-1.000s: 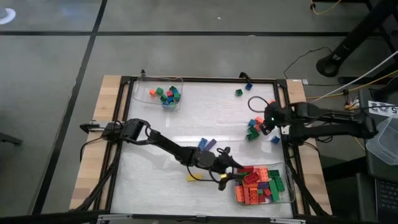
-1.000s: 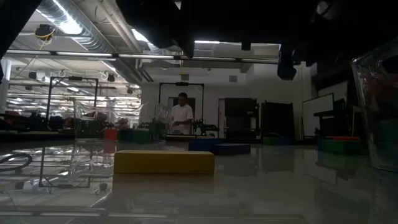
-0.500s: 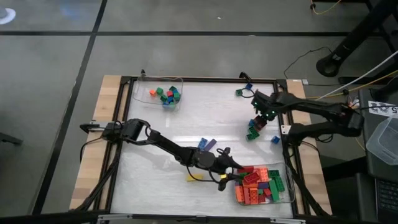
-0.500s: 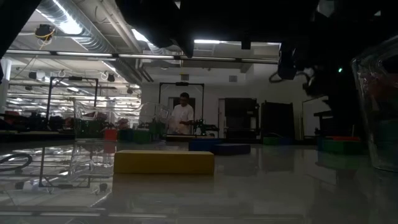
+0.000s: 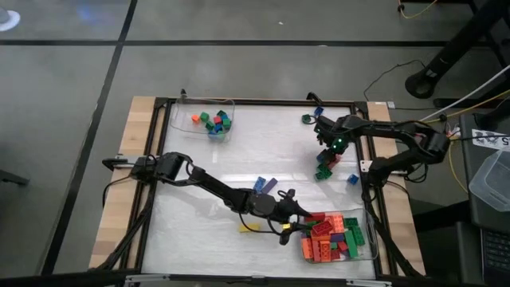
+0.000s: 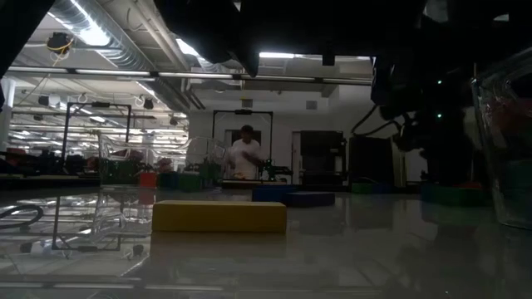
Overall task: Sort blocks by size
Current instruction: Put the rectangular orange game piece into the bottom transparent bin
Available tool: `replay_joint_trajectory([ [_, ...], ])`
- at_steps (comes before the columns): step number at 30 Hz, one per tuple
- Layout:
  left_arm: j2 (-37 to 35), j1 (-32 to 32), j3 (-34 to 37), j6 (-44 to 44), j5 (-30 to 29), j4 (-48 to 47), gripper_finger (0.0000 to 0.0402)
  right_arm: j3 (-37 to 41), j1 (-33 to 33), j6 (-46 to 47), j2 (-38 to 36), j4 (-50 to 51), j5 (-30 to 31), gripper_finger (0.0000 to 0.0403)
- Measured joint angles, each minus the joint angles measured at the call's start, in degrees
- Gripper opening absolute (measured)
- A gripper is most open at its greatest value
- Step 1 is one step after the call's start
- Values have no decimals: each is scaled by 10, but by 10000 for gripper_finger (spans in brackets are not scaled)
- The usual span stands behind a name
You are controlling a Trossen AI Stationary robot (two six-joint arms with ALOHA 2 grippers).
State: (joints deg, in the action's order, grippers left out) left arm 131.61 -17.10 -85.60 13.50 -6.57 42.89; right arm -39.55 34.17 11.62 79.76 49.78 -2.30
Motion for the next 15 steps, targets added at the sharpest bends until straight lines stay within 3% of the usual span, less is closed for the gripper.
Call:
replay_joint_trajectory([
  [7, 0, 0, 0, 0, 0, -3, 170, 0, 0, -2, 9, -18, -8, 89],
  [15, 0, 13, 0, 9, 0, -3, 170, -25, 0, 2, -35, 83, -34, 88],
])
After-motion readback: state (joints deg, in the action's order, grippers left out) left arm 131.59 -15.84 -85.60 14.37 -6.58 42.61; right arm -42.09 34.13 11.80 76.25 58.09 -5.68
